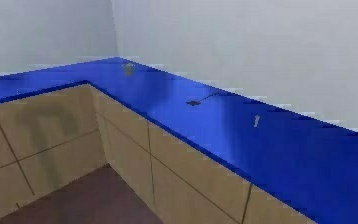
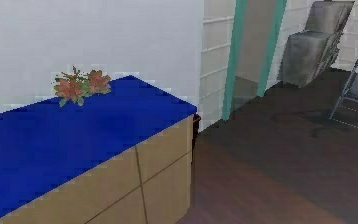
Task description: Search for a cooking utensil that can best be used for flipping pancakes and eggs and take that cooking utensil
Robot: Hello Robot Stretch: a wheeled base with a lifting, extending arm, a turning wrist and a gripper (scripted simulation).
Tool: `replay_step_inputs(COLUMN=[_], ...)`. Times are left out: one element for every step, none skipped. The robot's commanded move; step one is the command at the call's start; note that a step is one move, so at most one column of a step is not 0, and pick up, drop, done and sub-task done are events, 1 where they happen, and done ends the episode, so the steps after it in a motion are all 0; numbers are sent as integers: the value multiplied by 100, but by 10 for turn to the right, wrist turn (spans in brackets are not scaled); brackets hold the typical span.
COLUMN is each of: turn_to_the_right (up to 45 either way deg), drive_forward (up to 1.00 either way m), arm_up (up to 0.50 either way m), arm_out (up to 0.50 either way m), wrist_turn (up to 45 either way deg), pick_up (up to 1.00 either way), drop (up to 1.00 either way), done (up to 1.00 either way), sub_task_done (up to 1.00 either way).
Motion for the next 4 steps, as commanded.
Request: replay_step_inputs(turn_to_the_right=[0, -450, -270, -30], drive_forward=[35, 0, 0, 0], arm_up=[0, 0, 0, 0], arm_out=[0, 0, 0, 0], wrist_turn=[0, 0, 0, 0], pick_up=[0, 0, 0, 0], drop=[0, 0, 0, 0], done=[0, 0, 0, 0], sub_task_done=[0, 0, 0, 0])
